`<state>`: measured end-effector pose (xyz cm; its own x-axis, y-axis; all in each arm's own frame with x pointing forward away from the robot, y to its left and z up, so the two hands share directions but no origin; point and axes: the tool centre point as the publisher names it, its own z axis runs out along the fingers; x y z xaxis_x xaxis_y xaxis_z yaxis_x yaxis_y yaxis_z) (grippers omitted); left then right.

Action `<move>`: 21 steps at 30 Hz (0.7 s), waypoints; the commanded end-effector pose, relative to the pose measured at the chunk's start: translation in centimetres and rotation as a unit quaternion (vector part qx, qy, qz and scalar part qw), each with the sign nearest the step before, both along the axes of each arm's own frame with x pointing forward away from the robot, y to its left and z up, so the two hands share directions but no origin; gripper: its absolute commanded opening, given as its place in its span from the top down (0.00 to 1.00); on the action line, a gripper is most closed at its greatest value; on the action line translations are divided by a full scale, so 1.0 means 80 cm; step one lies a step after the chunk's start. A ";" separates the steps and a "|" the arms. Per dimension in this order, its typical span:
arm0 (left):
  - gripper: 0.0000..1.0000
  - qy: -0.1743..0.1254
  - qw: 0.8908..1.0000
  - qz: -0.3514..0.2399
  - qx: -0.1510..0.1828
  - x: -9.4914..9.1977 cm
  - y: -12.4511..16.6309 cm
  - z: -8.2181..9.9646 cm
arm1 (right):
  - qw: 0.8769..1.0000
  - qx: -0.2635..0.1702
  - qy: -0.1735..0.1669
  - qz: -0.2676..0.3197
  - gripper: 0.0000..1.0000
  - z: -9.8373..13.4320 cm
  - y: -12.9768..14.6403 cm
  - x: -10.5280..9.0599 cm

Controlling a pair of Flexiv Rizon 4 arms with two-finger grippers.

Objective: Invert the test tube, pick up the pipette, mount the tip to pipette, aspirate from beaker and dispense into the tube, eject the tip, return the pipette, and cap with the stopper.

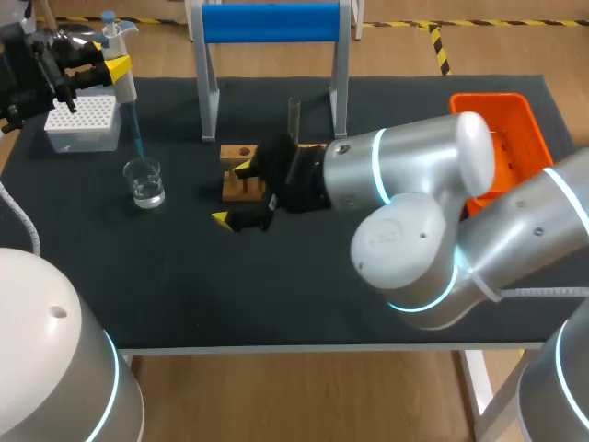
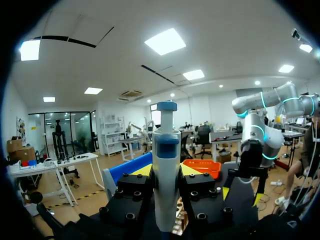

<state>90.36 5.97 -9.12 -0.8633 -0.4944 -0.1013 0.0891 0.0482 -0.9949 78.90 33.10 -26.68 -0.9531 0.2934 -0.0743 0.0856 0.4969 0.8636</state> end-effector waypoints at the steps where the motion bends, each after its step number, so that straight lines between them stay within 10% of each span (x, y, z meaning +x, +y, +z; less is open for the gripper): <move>1: 1.00 -0.001 1.000 -0.001 -0.001 0.001 0.000 -0.001 | 0.999 -0.005 -0.020 -0.032 0.00 -0.025 0.038 0.010; 21: 1.00 -0.001 1.000 -0.001 -0.001 0.001 0.000 -0.001 | 0.999 -0.001 -0.024 -0.032 0.00 -0.019 0.042 0.012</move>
<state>90.37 5.96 -9.12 -0.8634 -0.4943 -0.1013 0.0889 0.0486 -0.9949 79.95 36.35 -27.98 -0.9291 0.3501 -0.1190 0.0774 0.4989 0.8632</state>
